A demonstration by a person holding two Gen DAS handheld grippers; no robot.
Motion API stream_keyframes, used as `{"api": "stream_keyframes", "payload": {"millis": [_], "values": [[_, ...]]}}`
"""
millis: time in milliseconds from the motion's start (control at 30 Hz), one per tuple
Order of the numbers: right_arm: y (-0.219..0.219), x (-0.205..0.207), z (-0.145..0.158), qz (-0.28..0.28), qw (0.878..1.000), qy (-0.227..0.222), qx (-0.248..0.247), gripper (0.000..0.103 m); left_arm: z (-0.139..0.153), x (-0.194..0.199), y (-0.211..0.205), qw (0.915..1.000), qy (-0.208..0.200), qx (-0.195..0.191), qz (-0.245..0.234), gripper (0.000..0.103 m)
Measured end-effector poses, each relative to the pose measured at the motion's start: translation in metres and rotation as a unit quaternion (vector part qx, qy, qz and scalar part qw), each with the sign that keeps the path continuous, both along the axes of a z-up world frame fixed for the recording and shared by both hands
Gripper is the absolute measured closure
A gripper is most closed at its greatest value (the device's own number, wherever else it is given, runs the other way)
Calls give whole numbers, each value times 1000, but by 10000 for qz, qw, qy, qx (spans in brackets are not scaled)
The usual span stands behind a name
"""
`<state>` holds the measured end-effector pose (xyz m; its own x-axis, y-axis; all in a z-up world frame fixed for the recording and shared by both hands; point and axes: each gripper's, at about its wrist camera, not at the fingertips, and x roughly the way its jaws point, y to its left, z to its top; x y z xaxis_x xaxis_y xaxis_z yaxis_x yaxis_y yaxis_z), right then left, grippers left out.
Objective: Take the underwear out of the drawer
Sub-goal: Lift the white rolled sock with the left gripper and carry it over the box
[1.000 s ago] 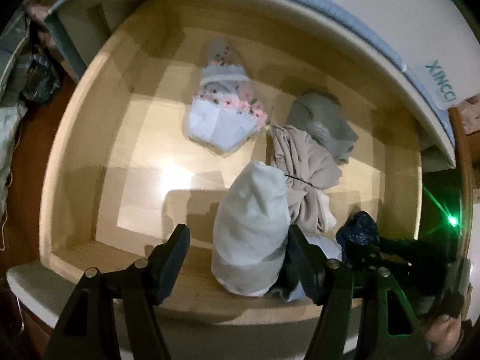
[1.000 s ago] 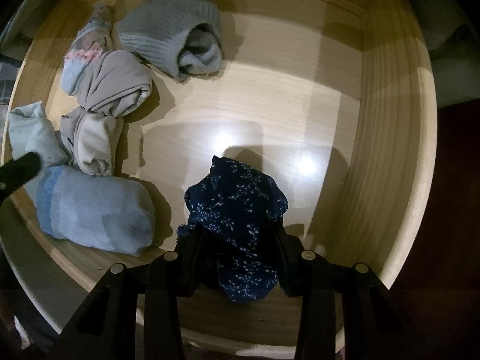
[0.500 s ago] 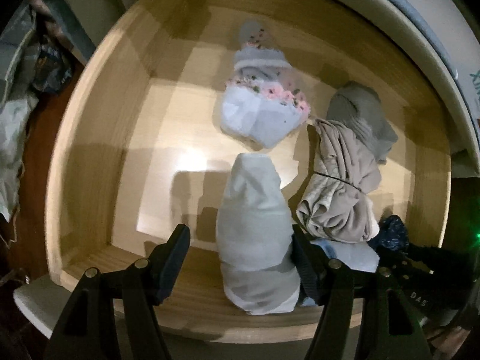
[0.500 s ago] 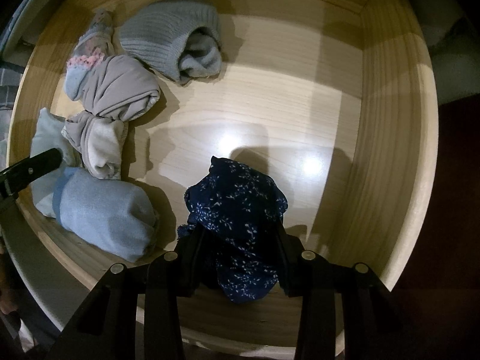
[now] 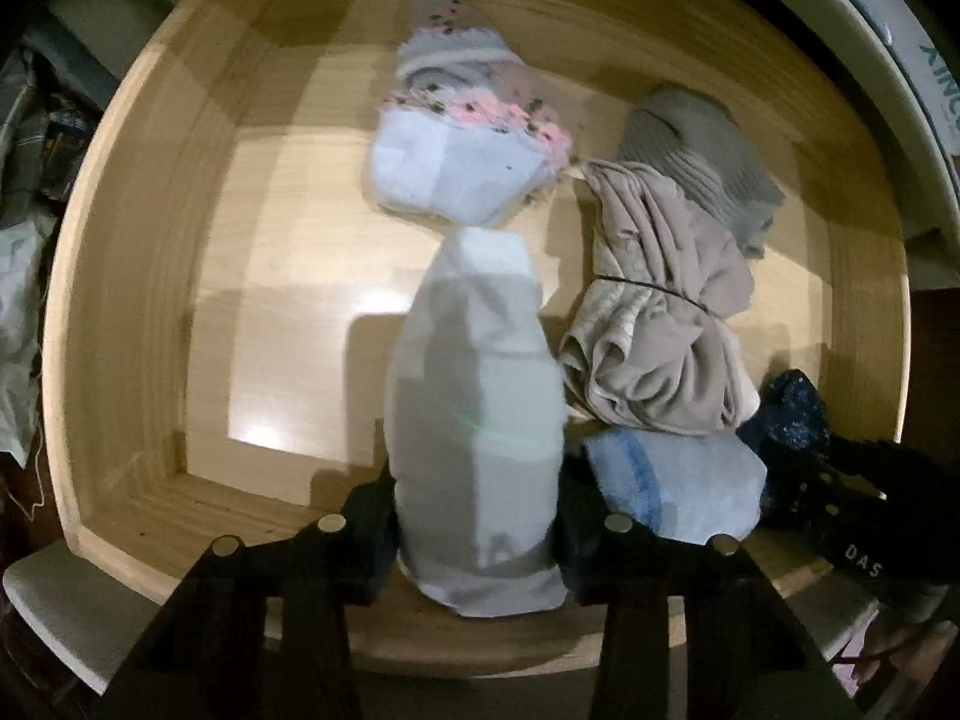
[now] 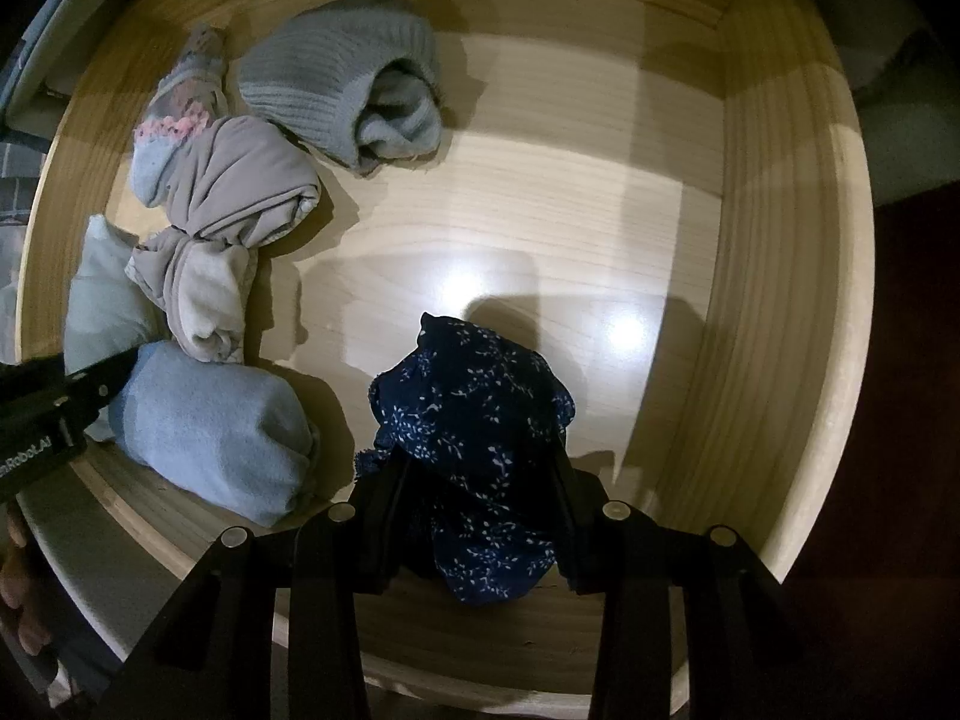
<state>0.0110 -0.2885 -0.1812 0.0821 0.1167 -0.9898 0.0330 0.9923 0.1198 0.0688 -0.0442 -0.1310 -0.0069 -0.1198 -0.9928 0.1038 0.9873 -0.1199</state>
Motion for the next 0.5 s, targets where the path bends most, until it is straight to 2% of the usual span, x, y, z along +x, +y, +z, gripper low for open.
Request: {"api": "stream_keyframes", "payload": {"millis": [200,500], "values": [[-3,0,2,-21,10000,-11,27,67,10,6,2,9995,-181,220,-115,68],[-3,0,1,-18,10000,-10,27,67,39,6,19,9978,-473,250,-399,69]]}}
